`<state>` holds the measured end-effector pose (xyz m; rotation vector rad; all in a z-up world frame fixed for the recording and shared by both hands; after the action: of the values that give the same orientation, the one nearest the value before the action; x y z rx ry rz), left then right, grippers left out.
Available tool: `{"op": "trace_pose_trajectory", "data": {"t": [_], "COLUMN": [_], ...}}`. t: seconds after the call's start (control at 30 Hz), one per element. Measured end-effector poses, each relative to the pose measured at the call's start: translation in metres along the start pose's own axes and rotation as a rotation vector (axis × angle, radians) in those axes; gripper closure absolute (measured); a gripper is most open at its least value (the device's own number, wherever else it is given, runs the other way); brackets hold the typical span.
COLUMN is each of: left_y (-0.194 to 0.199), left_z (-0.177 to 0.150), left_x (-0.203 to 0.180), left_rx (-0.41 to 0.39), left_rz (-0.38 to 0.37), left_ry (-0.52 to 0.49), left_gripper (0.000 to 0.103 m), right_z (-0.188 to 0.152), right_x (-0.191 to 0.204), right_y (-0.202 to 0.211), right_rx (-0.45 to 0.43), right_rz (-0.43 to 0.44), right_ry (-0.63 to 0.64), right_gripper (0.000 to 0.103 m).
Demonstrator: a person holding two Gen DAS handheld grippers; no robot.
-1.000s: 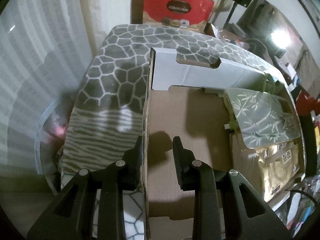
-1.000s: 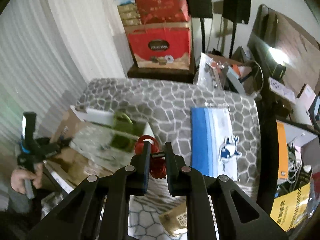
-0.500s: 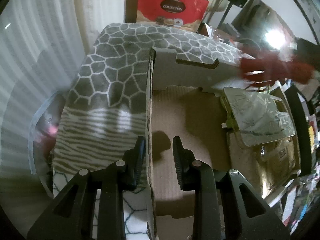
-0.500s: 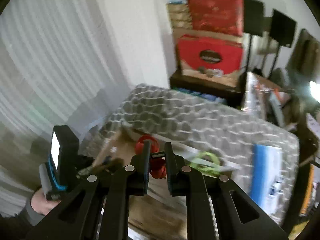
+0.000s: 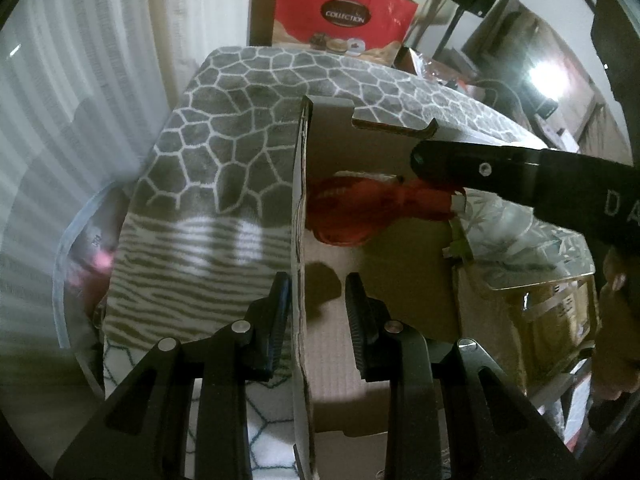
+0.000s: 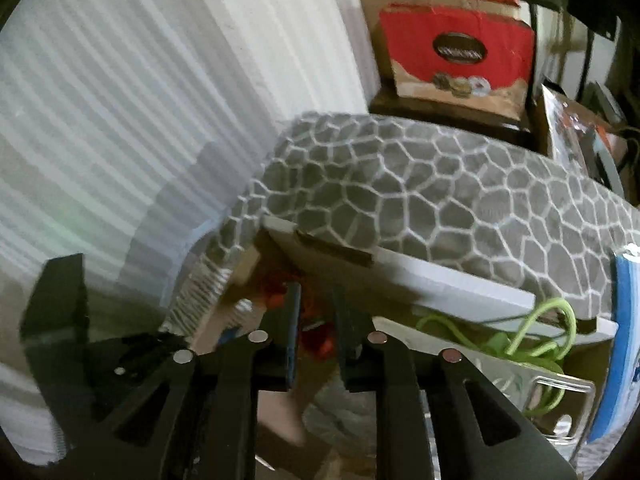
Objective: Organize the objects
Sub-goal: 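Carry the red rubber bands into the box and open the right tool, then move the right tool to the gold tissue packet and grasp it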
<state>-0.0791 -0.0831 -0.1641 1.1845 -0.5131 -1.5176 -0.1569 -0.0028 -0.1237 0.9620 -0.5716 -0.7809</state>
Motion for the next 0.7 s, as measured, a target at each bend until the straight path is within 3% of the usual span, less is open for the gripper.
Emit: {"op": "trace_pose_trajectory", "data": {"t": [0.17, 0.4, 0.57, 0.7], "left_y": [-0.001, -0.002, -0.001, -0.002], "left_z": [0.000, 0.000, 0.000, 0.000], "left_x": [0.000, 0.000, -0.001, 0.000], "left_rx": [0.002, 0.001, 0.000, 0.003], "left_rz": [0.001, 0.000, -0.003, -0.002], "left_ry": [-0.001, -0.001, -0.001, -0.001], "left_gripper": [0.078, 0.078, 0.078, 0.078], "right_z": [0.003, -0.017, -0.038, -0.049], "right_x": [-0.010, -0.016, -0.024, -0.047], "right_y": [0.013, 0.043, 0.053, 0.066], "right_rx": [-0.020, -0.061, -0.075, -0.071], "right_rz": [0.014, -0.135, -0.214, -0.218], "right_ry": [-0.015, 0.112, 0.171, 0.117], "right_gripper": [0.074, 0.064, 0.064, 0.064]}}
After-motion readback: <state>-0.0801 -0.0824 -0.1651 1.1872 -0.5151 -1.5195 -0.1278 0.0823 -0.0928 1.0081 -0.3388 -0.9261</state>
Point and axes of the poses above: each gripper's, at about its wrist camera, not at the fingertips, and y roughly against the way its jaws point, x to its left, z to its top, the point moved 6 cm from there along -y, roughly the way its jaws point, and after that the axes turned 14 degrees about -z, right-handed, at the moved point
